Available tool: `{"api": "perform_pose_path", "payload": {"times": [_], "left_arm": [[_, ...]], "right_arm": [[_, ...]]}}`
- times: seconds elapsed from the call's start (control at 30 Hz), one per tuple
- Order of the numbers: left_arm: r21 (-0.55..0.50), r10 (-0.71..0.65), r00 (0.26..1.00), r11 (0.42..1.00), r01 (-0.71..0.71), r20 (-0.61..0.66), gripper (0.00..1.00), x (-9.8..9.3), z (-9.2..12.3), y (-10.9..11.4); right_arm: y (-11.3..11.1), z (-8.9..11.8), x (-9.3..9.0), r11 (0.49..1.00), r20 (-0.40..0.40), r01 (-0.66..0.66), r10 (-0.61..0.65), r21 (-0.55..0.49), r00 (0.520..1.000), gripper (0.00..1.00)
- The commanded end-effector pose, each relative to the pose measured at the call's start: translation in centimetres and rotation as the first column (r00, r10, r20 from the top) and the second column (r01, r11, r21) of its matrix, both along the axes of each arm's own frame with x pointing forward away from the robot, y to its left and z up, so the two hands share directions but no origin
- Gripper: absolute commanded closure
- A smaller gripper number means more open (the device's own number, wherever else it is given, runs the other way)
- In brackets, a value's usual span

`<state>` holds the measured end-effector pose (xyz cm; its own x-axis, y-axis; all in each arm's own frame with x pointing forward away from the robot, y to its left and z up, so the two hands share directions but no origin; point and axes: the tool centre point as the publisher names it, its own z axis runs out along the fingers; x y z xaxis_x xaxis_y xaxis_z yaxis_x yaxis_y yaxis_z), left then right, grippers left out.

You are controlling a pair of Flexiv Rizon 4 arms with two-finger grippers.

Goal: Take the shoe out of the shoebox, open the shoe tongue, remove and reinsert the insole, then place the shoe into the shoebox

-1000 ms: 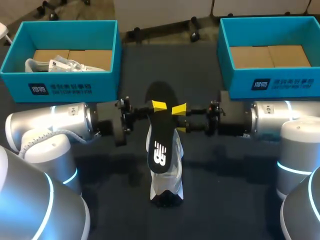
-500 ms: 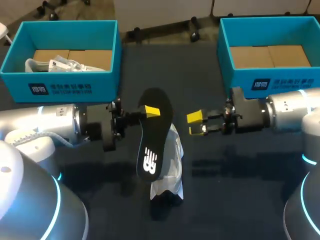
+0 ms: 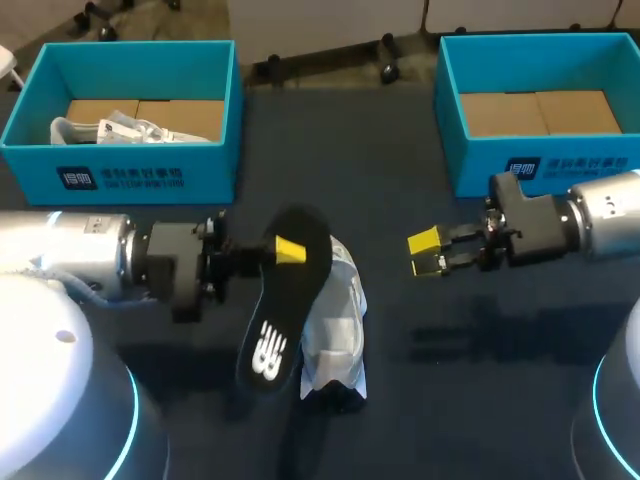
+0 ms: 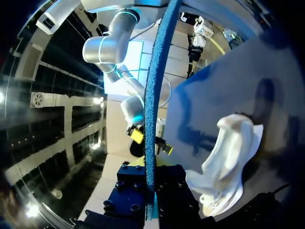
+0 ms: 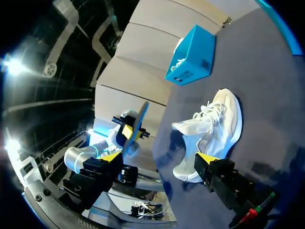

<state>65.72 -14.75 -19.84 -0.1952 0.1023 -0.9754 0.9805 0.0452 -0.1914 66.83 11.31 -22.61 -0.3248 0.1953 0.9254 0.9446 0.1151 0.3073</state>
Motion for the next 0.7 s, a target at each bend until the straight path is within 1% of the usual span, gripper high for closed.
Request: {"api": "perform_pose_path", "payload": {"times": [0.03, 0.13, 0.23, 0.3, 0.33, 0.37, 0.7], "left_arm": [[0.05, 0.003, 1.0, 0.999, -0.002, -0.021, 1.0, -2.6, -0.5, 2.0], [0.087, 0.016, 0.999, 0.996, -0.013, -0.032, 1.0, -3.4, -0.8, 2.3], [0.105, 0.023, 0.999, 0.994, -0.018, -0.044, 1.0, -4.4, -1.1, 2.3], [0.103, 0.018, 0.997, 0.995, -0.01, -0.078, 1.0, -5.0, -1.3, 2.3], [0.092, 0.004, 0.994, 0.996, 0.006, -0.107, 1.0, -5.4, -1.5, 2.3], [0.091, -0.004, 0.992, 0.996, 0.015, -0.124, 1.0, -5.6, -1.5, 2.3], [0.091, -0.004, 0.992, 0.996, 0.015, -0.124, 1.0, -5.6, -1.5, 2.3]], "right_arm": [[-0.1, -0.3, -0.2, 0.995, 0.074, -0.089, 0.091, -0.035, 0.993, 0.0], [-1.1, -0.1, -0.3, 0.97, 0.155, -0.197, 0.218, -0.141, 0.964, 0.0], [-2.1, 0.1, -0.3, 0.923, 0.194, -0.289, 0.341, -0.255, 0.92, 0.0], [-2.6, 0.2, -0.4, 0.876, 0.222, -0.335, 0.423, -0.346, 0.878, 0.0], [-2.7, 0.2, -0.5, 0.844, 0.226, -0.372, 0.477, -0.386, 0.849, 0.0], [-2.8, 0.1, -0.7, 0.805, 0.212, -0.423, 0.538, -0.415, 0.816, 0.0], [-2.8, 0.1, -0.7, 0.805, 0.212, -0.423, 0.538, -0.415, 0.816, 0.0]]}}
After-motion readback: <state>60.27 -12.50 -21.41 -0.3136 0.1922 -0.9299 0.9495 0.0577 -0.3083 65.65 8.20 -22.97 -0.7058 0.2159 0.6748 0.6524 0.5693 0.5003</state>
